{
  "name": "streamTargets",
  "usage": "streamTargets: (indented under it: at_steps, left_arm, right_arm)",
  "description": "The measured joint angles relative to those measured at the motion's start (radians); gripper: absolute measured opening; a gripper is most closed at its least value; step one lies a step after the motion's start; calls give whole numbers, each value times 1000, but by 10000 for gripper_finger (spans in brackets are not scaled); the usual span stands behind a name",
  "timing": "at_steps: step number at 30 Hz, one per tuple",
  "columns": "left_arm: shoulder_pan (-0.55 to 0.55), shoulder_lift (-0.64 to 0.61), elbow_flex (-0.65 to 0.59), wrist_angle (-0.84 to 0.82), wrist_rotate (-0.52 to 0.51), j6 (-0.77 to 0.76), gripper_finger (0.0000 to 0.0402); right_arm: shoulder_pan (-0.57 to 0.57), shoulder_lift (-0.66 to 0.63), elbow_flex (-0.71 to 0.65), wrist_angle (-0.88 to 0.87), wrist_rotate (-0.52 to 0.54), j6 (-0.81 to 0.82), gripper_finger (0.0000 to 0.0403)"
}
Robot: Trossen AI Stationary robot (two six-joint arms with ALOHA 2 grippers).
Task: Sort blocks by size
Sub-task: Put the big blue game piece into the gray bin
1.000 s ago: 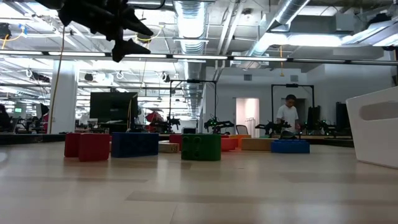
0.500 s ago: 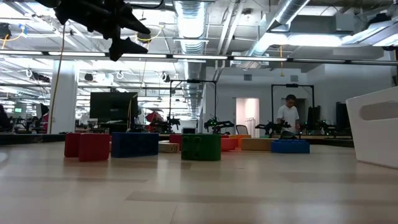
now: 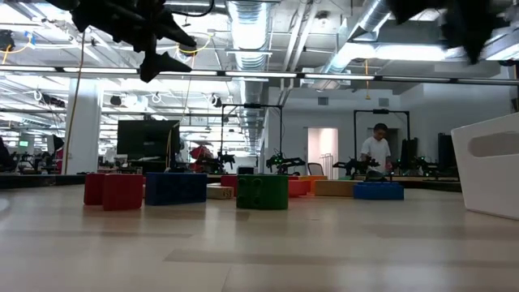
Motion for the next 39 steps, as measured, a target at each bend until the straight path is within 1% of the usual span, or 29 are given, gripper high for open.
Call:
streamTargets:
  at_steps: [5, 9, 13, 17, 19, 23, 26, 29, 31, 39]
  left_arm:
    - [0, 0, 0, 0, -1, -79, 265]
    - [0, 0, 0, -1, -1, -135, 265]
    - [-7, 0, 0, 0, -11, -189, 265]
    - [-44, -2, 0, 0, -58, -224, 265]
    - [-72, -3, 0, 1, -84, -237, 265]
    - [-141, -3, 0, 6, -119, -247, 265]
    - [-202, -3, 0, 18, -151, -237, 265]
    - [-254, -3, 0, 29, -212, -236, 265]
    - [-281, -3, 0, 29, -248, -239, 265]
    - [-340, -3, 0, 25, -300, -257, 265]
  right_arm:
    - [-166, 46, 0, 4, 15, -313, 240]
    - [-262, 82, -1, 3, 23, -524, 240]
    - [-334, 112, -8, 15, 58, -716, 240]
    - [-380, 138, -66, 98, 60, -898, 241]
    - [-392, 147, -99, 151, 59, -962, 244]
    - [-400, 194, -137, 204, 60, -1050, 255]
    - [-379, 228, -162, 269, 63, -1092, 257]
    - [-364, 270, -179, 318, 65, -1095, 257]
    - [-363, 294, -178, 323, 97, -1089, 257]
    - [-363, 368, -178, 318, 157, -1085, 258]
